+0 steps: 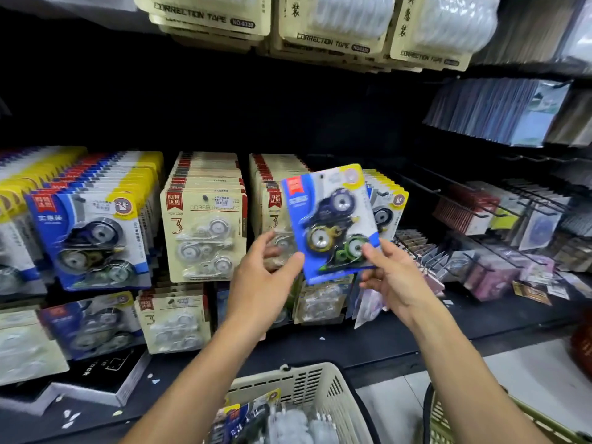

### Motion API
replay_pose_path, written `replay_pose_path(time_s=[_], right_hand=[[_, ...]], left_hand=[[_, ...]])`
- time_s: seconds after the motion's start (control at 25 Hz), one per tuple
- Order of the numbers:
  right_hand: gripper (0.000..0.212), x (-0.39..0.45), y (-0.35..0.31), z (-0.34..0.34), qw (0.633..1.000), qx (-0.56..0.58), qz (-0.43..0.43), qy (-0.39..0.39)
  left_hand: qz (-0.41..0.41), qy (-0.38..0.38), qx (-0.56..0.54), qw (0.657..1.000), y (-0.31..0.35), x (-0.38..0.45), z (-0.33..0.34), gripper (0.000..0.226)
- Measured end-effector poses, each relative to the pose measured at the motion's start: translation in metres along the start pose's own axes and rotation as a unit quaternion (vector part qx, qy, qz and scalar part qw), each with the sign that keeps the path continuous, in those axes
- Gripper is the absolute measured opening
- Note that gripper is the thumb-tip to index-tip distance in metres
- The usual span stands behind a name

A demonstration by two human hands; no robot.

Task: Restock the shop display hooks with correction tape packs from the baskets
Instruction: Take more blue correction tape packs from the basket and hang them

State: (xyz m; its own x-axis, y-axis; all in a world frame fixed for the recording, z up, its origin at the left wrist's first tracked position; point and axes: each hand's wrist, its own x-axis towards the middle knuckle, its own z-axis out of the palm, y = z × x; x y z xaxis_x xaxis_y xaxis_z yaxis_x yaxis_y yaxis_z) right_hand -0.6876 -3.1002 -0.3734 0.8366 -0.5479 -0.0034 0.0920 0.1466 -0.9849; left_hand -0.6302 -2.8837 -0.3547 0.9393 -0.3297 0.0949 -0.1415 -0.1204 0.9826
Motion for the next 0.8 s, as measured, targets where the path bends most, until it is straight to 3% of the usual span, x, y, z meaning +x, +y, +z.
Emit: replay_pose_path(time_s=[0.08, 0.16, 0.24, 0.36, 0.44, 0.64, 0.8], right_hand=[[0.005, 0.002, 0.004, -0.015, 0.99, 0.05, -0.022, 0.129], [0.004, 0.0, 0.008, -0.028, 0.973, 0.076, -0.025, 0.217], [0.004, -0.002, 0.009, -0.036, 0.962, 0.075, -0.024, 0.261], [0.008, -0.002, 0.01, -0.039, 0.961, 0.069, -0.03, 0.265], [0.014, 0.001, 0.011, -0.038, 0.96, 0.063, -0.038, 0.271], [0.013, 0.01, 0.013, -0.04, 0.923, 0.086, -0.057, 0.371], [0.032, 0.016, 0.015, -0.035, 0.929, 0.078, -0.038, 0.36]], left_hand=[[0.07, -0.025, 0.269, 0.96, -0.004, -0.002, -0.007, 0.085], [0.119, -0.029, 0.38, 0.917, -0.007, -0.004, -0.009, 0.098], [0.114, -0.041, 0.424, 0.897, -0.013, -0.003, -0.008, 0.105], [0.085, -0.06, 0.474, 0.874, -0.021, 0.0, -0.008, 0.112], [0.072, -0.07, 0.477, 0.873, -0.021, 0.0, -0.008, 0.113], [0.084, -0.078, 0.466, 0.877, -0.019, 0.001, -0.006, 0.11], [0.086, -0.081, 0.465, 0.877, -0.022, 0.001, -0.005, 0.11]])
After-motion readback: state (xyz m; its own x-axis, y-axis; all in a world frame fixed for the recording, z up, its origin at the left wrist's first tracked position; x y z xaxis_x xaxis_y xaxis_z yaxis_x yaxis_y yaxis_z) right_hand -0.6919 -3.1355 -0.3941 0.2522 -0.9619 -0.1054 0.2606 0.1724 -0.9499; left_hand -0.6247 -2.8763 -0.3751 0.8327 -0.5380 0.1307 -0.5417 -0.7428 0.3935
